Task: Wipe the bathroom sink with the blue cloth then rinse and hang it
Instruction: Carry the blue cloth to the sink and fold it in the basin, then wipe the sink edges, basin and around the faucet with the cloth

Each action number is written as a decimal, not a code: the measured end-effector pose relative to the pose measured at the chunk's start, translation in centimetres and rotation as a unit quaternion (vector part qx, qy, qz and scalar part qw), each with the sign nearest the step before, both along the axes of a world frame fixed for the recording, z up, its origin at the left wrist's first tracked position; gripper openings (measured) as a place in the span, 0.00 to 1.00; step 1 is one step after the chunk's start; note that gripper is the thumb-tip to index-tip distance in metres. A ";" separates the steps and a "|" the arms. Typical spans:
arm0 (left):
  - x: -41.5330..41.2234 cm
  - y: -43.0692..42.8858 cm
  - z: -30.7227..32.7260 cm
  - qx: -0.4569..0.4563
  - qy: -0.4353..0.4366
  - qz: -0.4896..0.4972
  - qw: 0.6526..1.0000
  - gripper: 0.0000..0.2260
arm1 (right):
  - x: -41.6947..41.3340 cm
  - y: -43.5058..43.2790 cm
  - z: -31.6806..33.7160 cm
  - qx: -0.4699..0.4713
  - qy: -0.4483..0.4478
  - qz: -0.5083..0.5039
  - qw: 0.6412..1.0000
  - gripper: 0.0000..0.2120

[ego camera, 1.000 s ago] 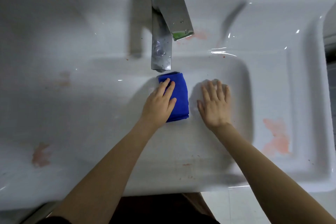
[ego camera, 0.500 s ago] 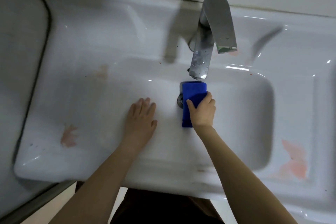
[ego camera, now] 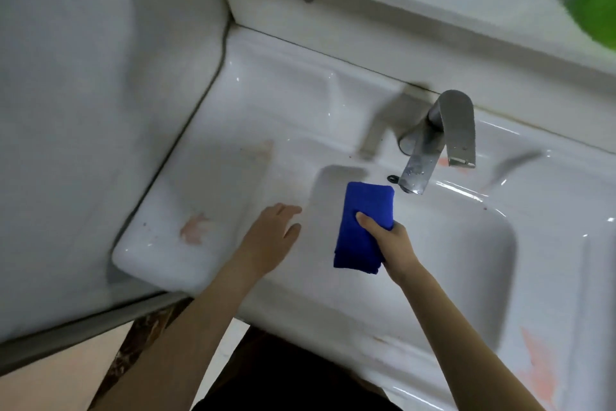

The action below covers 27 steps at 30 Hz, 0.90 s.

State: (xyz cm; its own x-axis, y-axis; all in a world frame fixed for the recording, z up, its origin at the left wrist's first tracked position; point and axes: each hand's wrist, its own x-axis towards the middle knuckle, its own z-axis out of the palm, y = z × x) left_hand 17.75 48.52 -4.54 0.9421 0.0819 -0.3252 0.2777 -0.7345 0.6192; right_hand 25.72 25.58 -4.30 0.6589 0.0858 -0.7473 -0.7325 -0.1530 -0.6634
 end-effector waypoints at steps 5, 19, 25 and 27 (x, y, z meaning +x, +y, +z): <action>-5.6 4.2 4.2 0.074 -0.143 0.062 0.985 0.16 | 0.3 3.7 2.6 0.006 -0.049 0.081 0.996 0.16; -15.7 14.5 -0.6 0.202 -0.227 0.089 0.948 0.13 | 8.9 17.9 3.3 -0.087 -0.269 0.302 0.911 0.14; -15.2 15.4 -1.9 0.247 -0.259 0.057 0.932 0.10 | 10.1 22.9 1.0 -0.320 -0.441 0.301 0.783 0.32; -15.4 15.3 -2.6 0.243 -0.271 0.066 0.929 0.09 | 9.2 24.5 -0.4 -0.362 -0.474 0.281 0.752 0.31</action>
